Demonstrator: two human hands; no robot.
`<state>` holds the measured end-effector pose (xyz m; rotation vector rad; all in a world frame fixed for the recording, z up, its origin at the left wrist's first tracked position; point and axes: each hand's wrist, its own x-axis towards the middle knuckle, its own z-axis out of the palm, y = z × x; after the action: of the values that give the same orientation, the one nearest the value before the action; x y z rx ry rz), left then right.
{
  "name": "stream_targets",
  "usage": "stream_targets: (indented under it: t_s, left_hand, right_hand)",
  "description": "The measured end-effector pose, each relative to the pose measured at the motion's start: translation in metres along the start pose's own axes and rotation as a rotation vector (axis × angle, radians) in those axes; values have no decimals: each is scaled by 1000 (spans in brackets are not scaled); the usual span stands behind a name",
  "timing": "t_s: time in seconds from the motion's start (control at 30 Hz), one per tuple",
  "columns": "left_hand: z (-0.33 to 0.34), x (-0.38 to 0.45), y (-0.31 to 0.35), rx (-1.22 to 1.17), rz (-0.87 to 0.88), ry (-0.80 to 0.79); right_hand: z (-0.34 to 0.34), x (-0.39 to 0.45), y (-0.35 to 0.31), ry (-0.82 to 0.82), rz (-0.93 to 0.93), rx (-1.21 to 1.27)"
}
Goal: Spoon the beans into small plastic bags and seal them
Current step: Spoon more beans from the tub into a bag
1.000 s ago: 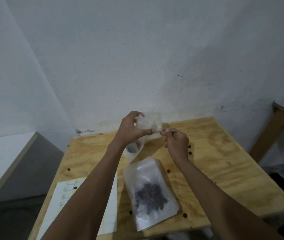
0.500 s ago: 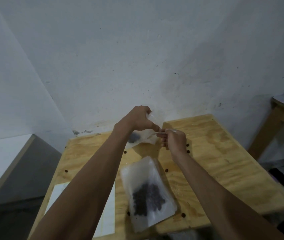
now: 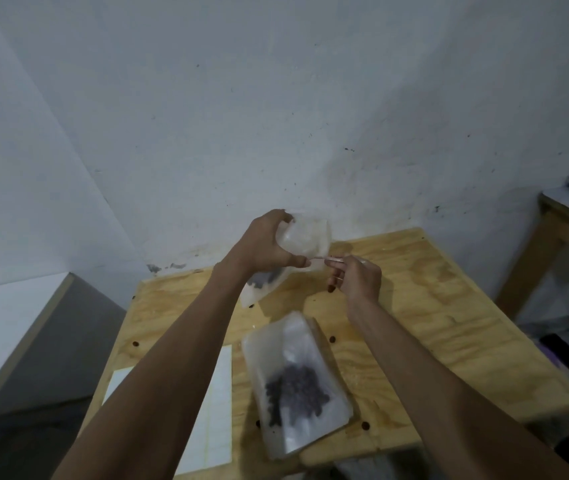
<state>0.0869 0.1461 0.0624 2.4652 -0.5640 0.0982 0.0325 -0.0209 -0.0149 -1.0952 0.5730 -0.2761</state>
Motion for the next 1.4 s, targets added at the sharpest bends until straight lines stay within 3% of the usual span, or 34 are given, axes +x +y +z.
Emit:
stream_targets:
  t_s: [0.53,0.63,0.73,0.8,0.93,1.13,1.27,1.4]
  left_hand:
    - [18,-31,-31,-85,-33,113]
    - [20,-31,-25,-122,-25,116]
    - [20,-29,-26,-206,-60,145]
    - [18,-28,-30,-277,-106,175]
    - [8,-30,-36,-438,-173,173]
    - [-5,-29,-35,-639,-216,151]
    - [-8,-27,-30,-615,-218,128]
    - [-5,-19,-28,-520,-249,97]
  right_hand:
    - [-7,-12,-46,50,-293,-48]
    - [-3,-14,-49,-34,-393,-163]
    - [1,-18,-47,-189,-630,-412]
    - [3,-22,-44,-175,-774,-435]
    - [5,-23,-42,-22,-819,-296]
    - [-1,-12,-28,-231,-975,-686]
    - [-6,-10,-11,-282,-956,-791]
    - [-7,-11,1,-259,-666,-680]
